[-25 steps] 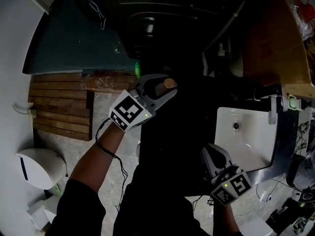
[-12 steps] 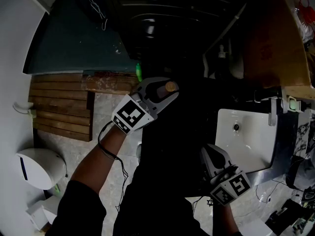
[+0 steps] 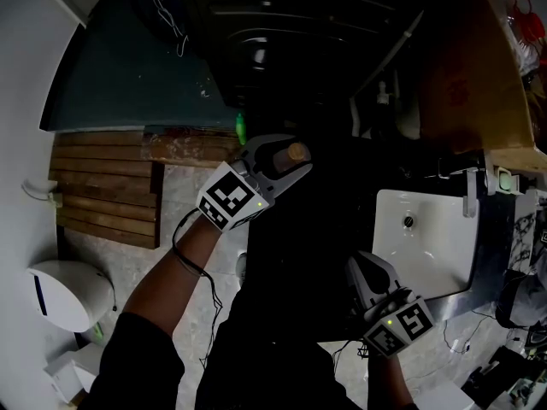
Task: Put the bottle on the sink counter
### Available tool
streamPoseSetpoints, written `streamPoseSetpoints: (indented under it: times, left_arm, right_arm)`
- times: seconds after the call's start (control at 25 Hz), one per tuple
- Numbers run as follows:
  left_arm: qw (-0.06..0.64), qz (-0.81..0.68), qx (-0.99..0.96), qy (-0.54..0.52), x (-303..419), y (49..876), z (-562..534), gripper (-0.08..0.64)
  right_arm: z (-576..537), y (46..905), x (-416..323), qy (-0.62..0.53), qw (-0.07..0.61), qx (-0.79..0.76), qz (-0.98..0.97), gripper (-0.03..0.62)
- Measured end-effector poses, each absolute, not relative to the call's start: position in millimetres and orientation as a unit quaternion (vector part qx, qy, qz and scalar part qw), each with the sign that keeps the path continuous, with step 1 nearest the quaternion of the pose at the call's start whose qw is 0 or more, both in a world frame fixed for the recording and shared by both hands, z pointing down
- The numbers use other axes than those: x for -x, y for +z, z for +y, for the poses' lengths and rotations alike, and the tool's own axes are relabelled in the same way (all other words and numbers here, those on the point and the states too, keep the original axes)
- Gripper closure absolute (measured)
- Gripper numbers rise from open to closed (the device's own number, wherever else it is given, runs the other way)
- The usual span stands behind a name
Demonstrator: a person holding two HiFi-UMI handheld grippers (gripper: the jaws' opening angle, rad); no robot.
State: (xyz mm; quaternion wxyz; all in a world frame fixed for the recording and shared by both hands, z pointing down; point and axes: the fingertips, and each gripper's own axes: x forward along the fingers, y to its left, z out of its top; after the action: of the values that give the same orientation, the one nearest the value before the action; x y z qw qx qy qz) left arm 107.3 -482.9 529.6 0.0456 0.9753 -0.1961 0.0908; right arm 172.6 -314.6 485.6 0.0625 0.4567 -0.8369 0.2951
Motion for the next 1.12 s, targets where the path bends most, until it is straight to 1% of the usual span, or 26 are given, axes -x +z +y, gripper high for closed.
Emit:
streamPoseSetpoints:
  times: [0.16,0.32,0.52,0.64,0.8,0.96,1.12]
  left_arm:
    - [0.043,-0.198,-0.975,0.094,-106,526,-484,0.369]
    - [0.036,-0.201,-0.974,0.098,-105,519,-483,0.357]
    - [0.027,-0.208,-0.972,0.104,-98,501,-481,0.353]
    - [0.022,-0.212,-0.972,0.1,-95,485,-478,0.353]
    - [0.015,-0.223,-0.97,0.098,-88,465,-469,0.354]
    - [0.009,-0.232,-0.967,0.104,-81,453,-452,0.354]
    - [0.014,-0.24,-0.965,0.105,-76,443,-432,0.375]
  right_arm:
    - [-314,480,-172,0.292,0.058,-0.458,-0.838,0.568]
    - [-318,463,-168,0.297,0.023,-0.46,-0.837,0.568]
    - [-315,449,-170,0.282,0.02,-0.459,-0.842,0.568]
    - [-314,439,-170,0.273,0.017,-0.458,-0.846,0.568]
    - [-314,418,-166,0.263,-0.006,-0.456,-0.85,0.568]
    - [-309,407,-165,0.246,0.002,-0.453,-0.857,0.568]
    - [-307,392,-164,0.24,-0.01,-0.451,-0.86,0.568]
